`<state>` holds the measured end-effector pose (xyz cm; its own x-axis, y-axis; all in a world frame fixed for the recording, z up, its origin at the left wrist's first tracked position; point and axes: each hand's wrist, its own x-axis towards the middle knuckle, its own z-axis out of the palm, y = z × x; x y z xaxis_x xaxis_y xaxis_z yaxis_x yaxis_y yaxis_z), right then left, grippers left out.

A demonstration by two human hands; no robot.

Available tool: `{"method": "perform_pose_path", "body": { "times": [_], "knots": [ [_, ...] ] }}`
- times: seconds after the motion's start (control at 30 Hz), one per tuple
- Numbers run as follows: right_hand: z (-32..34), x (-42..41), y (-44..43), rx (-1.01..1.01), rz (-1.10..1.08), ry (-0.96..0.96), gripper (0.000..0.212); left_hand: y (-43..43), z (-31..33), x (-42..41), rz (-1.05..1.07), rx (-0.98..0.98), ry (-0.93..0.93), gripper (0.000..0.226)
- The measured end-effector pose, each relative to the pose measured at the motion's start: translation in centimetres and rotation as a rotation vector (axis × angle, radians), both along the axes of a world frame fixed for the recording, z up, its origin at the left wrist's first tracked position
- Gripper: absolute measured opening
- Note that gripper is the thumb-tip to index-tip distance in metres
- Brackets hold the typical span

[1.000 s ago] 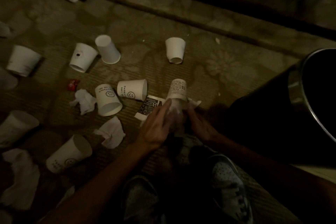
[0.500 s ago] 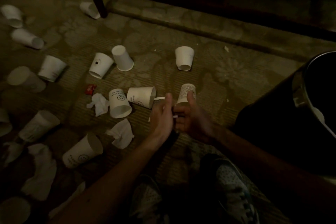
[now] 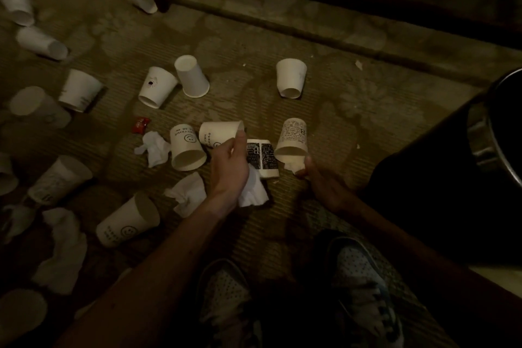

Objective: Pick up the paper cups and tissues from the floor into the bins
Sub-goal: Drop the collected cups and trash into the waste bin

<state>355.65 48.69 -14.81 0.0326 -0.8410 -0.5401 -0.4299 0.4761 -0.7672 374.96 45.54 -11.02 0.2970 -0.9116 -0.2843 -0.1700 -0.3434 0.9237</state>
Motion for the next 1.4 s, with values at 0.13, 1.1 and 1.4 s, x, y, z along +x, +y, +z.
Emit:
{"method": "perform_pose_path", "body": {
  "times": [0.13, 1.1, 1.4],
  "knots": [
    [-0.1, 0.6, 0.0, -0.087, 0.057, 0.094, 0.071, 0.2, 0.1, 0.6, -0.003, 0.024, 0.138, 0.034],
    [5.9, 10.4, 0.6, 0.613, 0.024, -0.813, 0.104, 6.7, -0.1, 6.4, -0.003, -0.171, -0.133, 0.015],
    [3.8, 11.0, -0.7, 0.531, -0.053, -0.722, 0.085, 5.9, -6.6, 9.5, -0.42, 0.179, -0.982, 0.051]
  ]
}}
